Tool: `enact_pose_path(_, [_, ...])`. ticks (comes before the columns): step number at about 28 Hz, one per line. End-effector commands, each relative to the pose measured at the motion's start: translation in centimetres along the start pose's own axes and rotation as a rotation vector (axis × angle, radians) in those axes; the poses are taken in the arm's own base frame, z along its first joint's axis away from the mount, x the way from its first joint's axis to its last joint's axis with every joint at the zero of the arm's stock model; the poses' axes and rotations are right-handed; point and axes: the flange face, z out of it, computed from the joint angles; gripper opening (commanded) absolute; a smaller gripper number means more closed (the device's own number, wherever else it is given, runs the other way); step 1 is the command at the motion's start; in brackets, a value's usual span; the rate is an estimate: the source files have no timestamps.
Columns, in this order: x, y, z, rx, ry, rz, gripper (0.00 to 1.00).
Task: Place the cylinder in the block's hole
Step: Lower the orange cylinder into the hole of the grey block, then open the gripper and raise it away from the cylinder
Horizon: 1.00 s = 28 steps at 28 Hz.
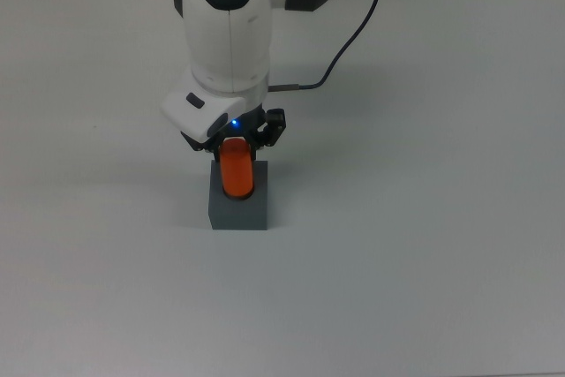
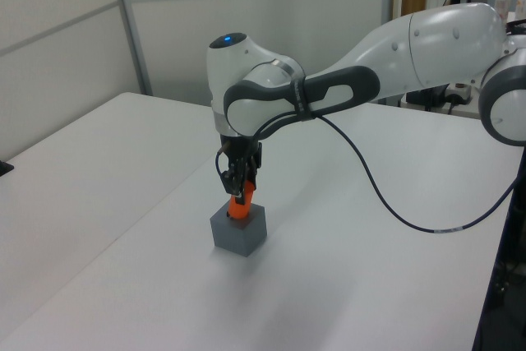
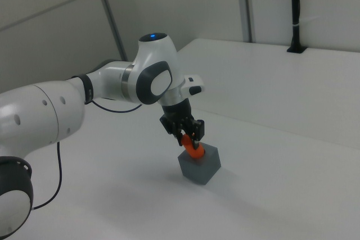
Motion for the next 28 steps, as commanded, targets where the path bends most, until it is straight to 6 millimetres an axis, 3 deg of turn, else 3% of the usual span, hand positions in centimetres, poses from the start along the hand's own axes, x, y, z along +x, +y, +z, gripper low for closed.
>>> enact_pose_path(1, [0.6, -0.5, 0.4, 0.018, 0.01, 0.02, 0.06])
enact_pose_path(4, [0.6, -0.7, 0.4, 0.029, 0.01, 0.024, 0.15])
enact_pose_path(8, [0.6, -0.7, 0.6, 0.037, 0.005, 0.027, 0.38])
enact_pose_path(12, [0.7, -0.7, 0.8, 0.039, 0.002, 0.027, 0.69])
enact_pose_path(14, [0.6, -0.7, 0.7, 0.042, 0.003, 0.03, 0.94])
enact_pose_path(15, [0.7, -0.7, 0.6, 0.042, 0.005, 0.031, 1.0])
enact_pose_path(22, [0.8, -0.4, -1.6, 0.04, 0.038, 0.034, 1.0])
enact_pose_path(28, [0.2, -0.4, -5.1, 0.039, 0.078, 0.037, 1.0])
